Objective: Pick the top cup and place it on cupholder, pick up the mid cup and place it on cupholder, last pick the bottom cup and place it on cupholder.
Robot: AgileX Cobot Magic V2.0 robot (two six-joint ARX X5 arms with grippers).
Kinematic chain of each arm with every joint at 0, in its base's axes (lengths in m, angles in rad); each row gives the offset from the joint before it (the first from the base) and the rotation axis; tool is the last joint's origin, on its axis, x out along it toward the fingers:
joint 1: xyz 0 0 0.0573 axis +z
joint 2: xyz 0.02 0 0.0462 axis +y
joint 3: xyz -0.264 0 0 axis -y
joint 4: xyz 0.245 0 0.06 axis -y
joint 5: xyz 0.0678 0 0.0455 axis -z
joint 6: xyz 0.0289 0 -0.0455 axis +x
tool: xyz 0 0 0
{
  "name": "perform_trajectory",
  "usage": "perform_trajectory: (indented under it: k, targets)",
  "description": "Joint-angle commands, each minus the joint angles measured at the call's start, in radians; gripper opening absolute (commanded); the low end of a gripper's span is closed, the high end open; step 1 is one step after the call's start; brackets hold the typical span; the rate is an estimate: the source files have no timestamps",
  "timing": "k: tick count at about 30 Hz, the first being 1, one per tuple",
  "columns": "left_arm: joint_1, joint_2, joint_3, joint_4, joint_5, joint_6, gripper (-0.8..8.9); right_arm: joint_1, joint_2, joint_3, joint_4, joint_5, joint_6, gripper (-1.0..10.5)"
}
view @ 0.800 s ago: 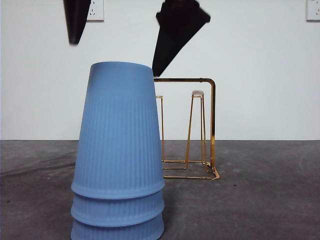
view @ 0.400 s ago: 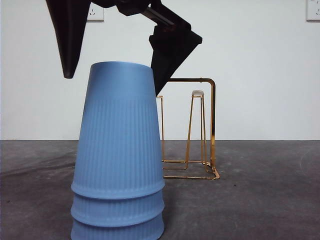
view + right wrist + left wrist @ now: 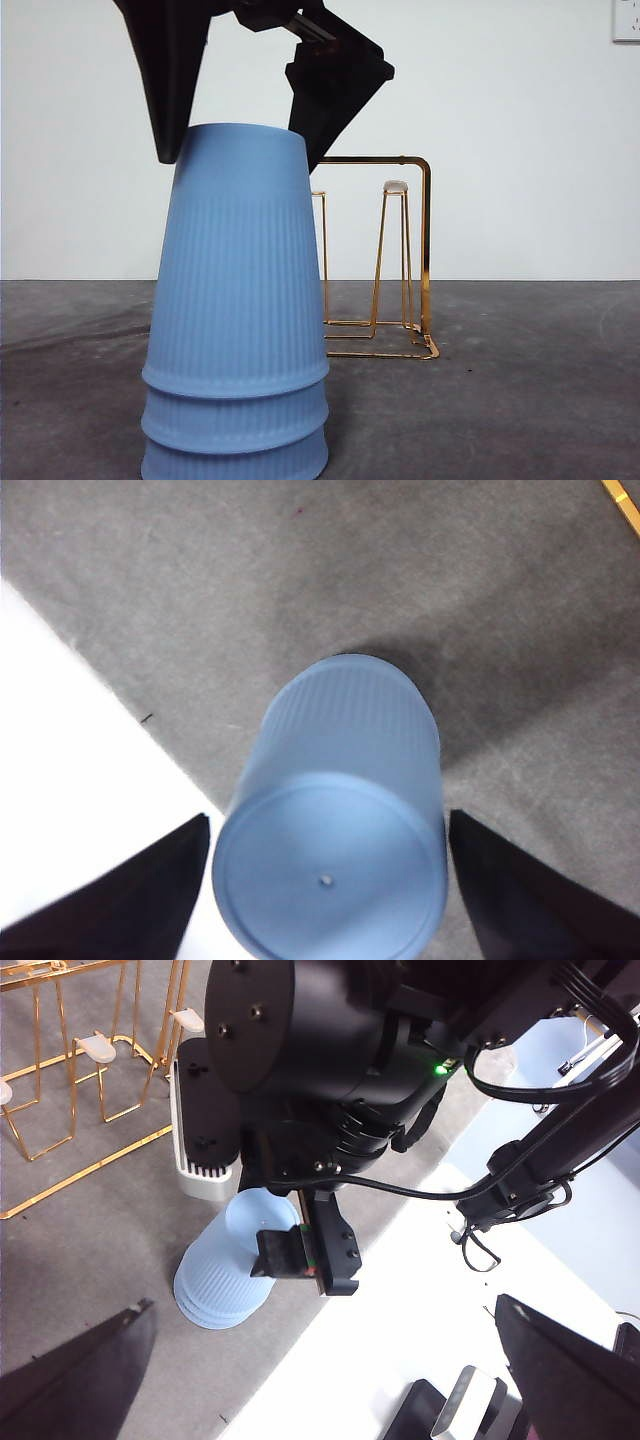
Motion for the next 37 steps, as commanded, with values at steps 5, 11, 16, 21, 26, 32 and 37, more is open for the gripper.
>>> perform_trajectory:
  k: [5, 11, 16, 21, 26, 32, 37]
  targets:
    - [-0.003, 0.008, 0.023, 0.010, 0.004, -0.002, 5.61, 0.011, 0.015, 0.020, -0.001, 0.004, 0.010, 2.6]
    - [-0.003, 0.008, 0.023, 0.010, 0.004, -0.002, 5.61, 0.011, 0.015, 0.020, -0.007, 0.004, 0.011, 2.6]
    - [-0.003, 0.008, 0.023, 0.010, 0.004, -0.002, 5.61, 0.011, 0.015, 0.031, -0.039, 0.004, 0.011, 2.6]
    - [-0.003, 0.008, 0.023, 0.013, 0.004, -0.001, 5.61, 0.011, 0.015, 0.068, -0.053, 0.005, 0.011, 2.6]
    - [-0.003, 0.008, 0.023, 0.013, 0.004, 0.000, 5.61, 0.011, 0.015, 0.117, -0.093, 0.005, 0.011, 2.6]
    - [-0.003, 0.008, 0.023, 0.015, 0.004, 0.002, 5.61, 0.011, 0.015, 0.193, -0.192, 0.006, 0.011, 2.7]
    - [-0.003, 0.008, 0.023, 0.027, 0.004, 0.001, 5.61, 0.011, 0.015, 0.246, -0.209, 0.003, 0.011, 2.7]
